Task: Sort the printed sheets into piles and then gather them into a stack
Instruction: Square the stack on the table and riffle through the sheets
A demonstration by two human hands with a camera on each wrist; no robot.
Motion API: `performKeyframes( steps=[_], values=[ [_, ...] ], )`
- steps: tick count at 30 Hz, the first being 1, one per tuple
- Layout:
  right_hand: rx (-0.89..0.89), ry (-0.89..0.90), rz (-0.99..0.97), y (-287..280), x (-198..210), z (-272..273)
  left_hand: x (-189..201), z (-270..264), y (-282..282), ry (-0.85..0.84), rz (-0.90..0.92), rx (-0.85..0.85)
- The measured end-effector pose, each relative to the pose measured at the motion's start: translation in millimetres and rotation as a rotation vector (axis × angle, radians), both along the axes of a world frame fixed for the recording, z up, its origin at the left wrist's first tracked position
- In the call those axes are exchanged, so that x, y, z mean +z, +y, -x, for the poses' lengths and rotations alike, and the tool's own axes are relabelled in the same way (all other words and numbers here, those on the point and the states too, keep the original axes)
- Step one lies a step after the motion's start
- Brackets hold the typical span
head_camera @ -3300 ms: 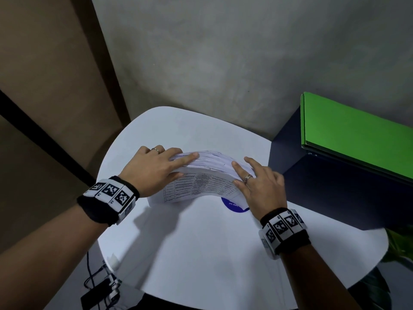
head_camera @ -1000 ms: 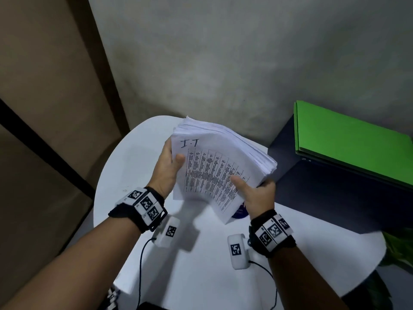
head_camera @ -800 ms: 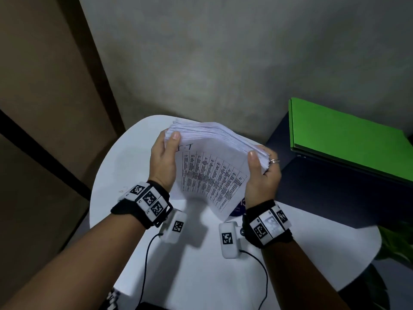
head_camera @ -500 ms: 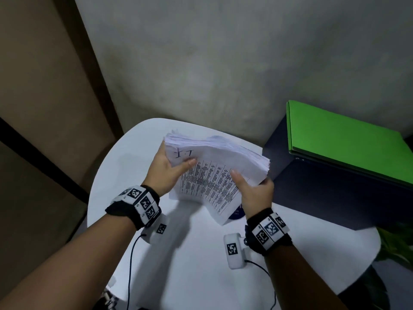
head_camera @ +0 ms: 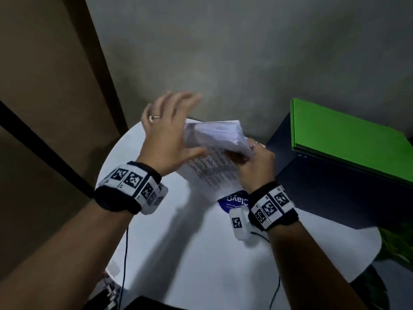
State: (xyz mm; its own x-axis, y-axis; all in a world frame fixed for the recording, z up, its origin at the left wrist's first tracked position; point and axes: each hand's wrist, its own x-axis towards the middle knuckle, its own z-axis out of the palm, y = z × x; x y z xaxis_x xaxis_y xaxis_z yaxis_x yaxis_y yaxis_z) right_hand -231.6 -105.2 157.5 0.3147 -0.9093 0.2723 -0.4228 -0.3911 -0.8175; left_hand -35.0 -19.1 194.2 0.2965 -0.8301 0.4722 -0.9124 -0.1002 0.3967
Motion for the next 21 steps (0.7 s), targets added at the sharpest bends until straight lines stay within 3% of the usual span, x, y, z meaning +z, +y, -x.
performKeyframes(
  steps=[2,4,6,8,10,13,17,21],
  values=[
    [0.033,0.063,0.142,-2.2,9.1,-7.4,2.4,1.1,-8.4,-0.093,-0.023,-0.087],
    [-0.021,0.01,0.218,1.5,11.9,-9.5,-4.0,-4.7,-9.3,0.052,0.016,-0.178],
    [-0.256,0.048,0.238,8.4,1.6,-2.9,-12.6,-13.0,-2.3,0.286,0.066,-0.189],
    [-0.524,0.064,0.098,9.4,-20.2,12.6,-20.0,-23.1,7.2,0.512,0.105,-0.155],
    [-0.633,-0.068,-0.142,7.8,-45.8,27.0,-31.9,-38.6,16.8,0.673,0.084,-0.115],
    [-0.493,-0.442,-0.434,8.9,-67.6,38.9,-54.4,-60.9,27.2,0.873,0.042,-0.067],
    [-0.299,-0.46,-0.556,8.6,-57.4,45.6,-79.3,-57.1,34.4,0.984,0.047,0.01],
    [-0.314,-0.513,-0.475,13.9,-58.5,56.8,-99.3,-31.6,37.7,1.008,0.185,0.139]
  ],
)
